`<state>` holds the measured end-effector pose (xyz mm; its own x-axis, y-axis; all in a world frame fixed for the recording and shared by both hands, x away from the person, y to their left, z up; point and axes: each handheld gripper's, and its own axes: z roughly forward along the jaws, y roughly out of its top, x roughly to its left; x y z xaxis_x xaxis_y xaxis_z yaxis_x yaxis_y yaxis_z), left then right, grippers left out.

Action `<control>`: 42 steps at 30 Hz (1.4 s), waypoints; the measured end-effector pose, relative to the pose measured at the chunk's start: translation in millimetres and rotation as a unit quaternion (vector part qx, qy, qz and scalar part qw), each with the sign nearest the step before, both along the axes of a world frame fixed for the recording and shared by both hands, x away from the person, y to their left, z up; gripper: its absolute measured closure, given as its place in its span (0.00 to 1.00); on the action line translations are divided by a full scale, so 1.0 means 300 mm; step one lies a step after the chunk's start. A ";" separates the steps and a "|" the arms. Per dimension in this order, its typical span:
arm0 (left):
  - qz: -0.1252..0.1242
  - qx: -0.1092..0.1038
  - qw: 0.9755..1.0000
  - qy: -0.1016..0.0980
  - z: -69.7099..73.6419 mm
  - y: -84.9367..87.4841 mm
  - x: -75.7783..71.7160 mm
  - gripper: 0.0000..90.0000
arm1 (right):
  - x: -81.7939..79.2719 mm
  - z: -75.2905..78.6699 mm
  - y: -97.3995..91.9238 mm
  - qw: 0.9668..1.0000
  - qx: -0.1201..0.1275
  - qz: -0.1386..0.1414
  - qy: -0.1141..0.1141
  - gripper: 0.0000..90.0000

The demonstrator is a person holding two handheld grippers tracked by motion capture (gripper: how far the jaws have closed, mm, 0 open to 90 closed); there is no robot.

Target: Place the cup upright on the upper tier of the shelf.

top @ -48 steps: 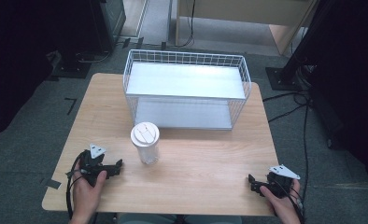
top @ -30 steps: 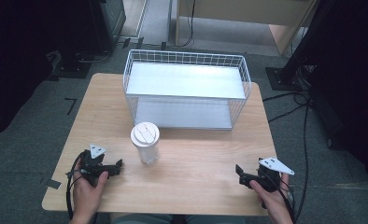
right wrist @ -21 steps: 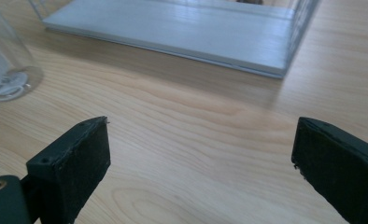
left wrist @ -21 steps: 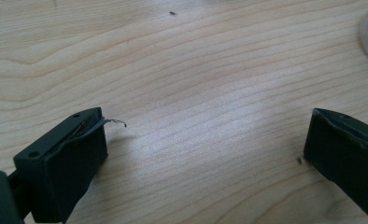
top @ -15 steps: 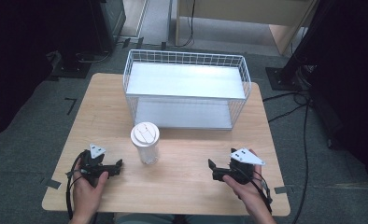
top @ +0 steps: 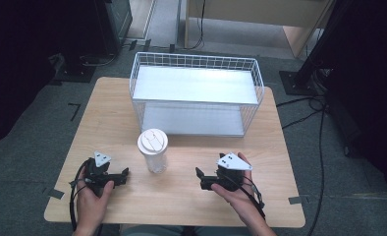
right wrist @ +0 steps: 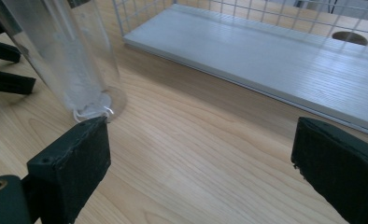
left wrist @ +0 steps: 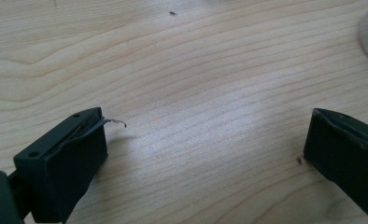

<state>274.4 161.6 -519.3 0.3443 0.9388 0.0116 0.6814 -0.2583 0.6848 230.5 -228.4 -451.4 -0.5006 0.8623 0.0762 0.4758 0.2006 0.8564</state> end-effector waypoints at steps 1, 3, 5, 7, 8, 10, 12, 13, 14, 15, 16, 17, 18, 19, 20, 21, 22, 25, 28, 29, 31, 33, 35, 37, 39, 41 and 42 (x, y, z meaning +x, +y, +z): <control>0.000 0.000 1.000 0.000 0.000 0.000 0.000 0.00 | 0.002 0.001 0.011 1.000 0.001 0.004 -0.002 0.05; 0.000 0.000 1.000 0.000 0.000 0.000 0.000 0.00 | 0.003 0.003 0.023 1.000 0.004 0.006 -0.003 0.05; 0.000 0.000 1.000 0.000 0.000 0.000 0.000 0.00 | 0.008 0.008 0.058 1.000 0.012 0.020 -0.010 0.03; 0.000 0.000 1.000 0.000 0.000 0.000 0.000 0.00 | 0.011 0.009 0.070 1.000 0.016 0.021 -0.011 0.02; 0.000 0.000 1.000 0.000 0.000 0.000 0.000 0.00 | 0.018 0.010 0.090 0.999 0.024 0.025 -0.013 0.01; 0.000 0.000 1.000 0.000 0.000 0.000 0.000 0.00 | 0.024 0.010 0.110 0.999 0.032 0.026 -0.014 0.00; 0.000 0.000 1.000 0.000 0.000 0.000 0.000 0.00 | 0.027 0.010 0.119 0.999 0.035 0.027 -0.015 0.00; 0.000 0.000 1.000 0.000 0.000 0.000 0.000 0.00 | 0.028 0.009 0.142 0.999 0.037 0.027 -0.018 0.00; 0.000 0.000 1.000 0.000 0.000 0.000 0.000 0.00 | 0.027 0.008 0.151 0.999 0.036 0.027 -0.021 0.00; 0.000 0.000 1.000 0.000 0.000 0.000 0.000 0.00 | 0.027 0.008 0.151 0.999 0.036 0.027 -0.021 0.00; 0.000 0.000 1.000 0.000 0.000 0.000 0.000 0.00 | 0.027 0.006 0.177 0.999 0.036 0.028 -0.027 0.00; 0.000 0.000 1.000 0.000 0.000 0.000 0.000 0.00 | 0.028 0.005 0.185 0.998 0.038 0.030 -0.027 0.00; 0.000 0.000 1.000 0.000 0.000 0.000 0.000 0.00 | 0.028 0.005 0.185 0.998 0.038 0.030 -0.027 0.00; 0.000 0.000 1.000 0.000 0.000 0.000 0.000 0.00 | 0.029 0.002 0.196 0.998 0.040 0.032 -0.027 0.00; 0.000 0.000 1.000 0.000 0.000 0.000 0.000 0.00 | 0.031 0.000 0.208 0.998 0.042 0.034 -0.026 0.00; 0.000 0.000 1.000 0.000 0.000 0.000 0.000 0.00 | 0.032 -0.004 0.221 0.998 0.041 0.036 -0.026 0.00; 0.000 0.000 1.000 0.000 0.000 0.000 0.000 0.00 | 0.033 -0.006 0.233 0.998 0.042 0.035 -0.025 0.00; 0.000 0.000 1.000 0.000 0.000 0.000 0.000 0.00 | 0.041 -0.017 0.280 0.998 0.043 0.039 -0.023 0.00; 0.000 0.000 1.000 0.000 0.000 0.000 0.000 0.00 | 0.045 -0.019 0.297 0.998 0.044 0.041 -0.023 0.00; 0.000 0.000 1.000 0.000 0.000 0.000 0.000 0.00 | 0.049 -0.022 0.318 0.998 0.044 0.044 -0.021 0.00; 0.000 0.000 1.000 0.000 0.000 0.000 0.000 0.00 | 0.053 -0.023 0.333 0.998 0.045 0.044 -0.022 0.00; 0.000 0.000 1.000 0.000 0.000 0.000 0.000 0.00 | 0.054 -0.024 0.340 0.998 0.047 0.044 -0.022 0.00; 0.000 0.000 1.000 0.000 0.000 0.000 0.000 0.00 | 0.058 -0.026 0.357 0.998 0.046 0.041 -0.024 0.00; 0.000 0.000 1.000 0.000 0.000 0.000 0.000 0.00 | 0.063 -0.030 0.379 0.998 0.049 0.038 -0.032 0.00; 0.000 0.000 1.000 0.000 0.000 0.000 0.000 0.00 | 0.068 -0.033 0.394 0.997 0.049 0.037 -0.036 0.00; 0.000 0.000 1.000 0.000 0.000 0.000 0.000 0.00 | 0.070 -0.034 0.401 0.997 0.051 0.037 -0.035 0.00; 0.000 0.000 1.000 0.000 0.000 0.000 0.000 0.00 | 0.075 -0.036 0.414 0.997 0.054 0.036 -0.044 0.00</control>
<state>274.4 161.6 -519.3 0.3444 0.9388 0.0115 0.6814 -0.2583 0.6848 253.1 -104.0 -462.3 -0.5696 0.8132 0.1195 0.3864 0.1366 0.9122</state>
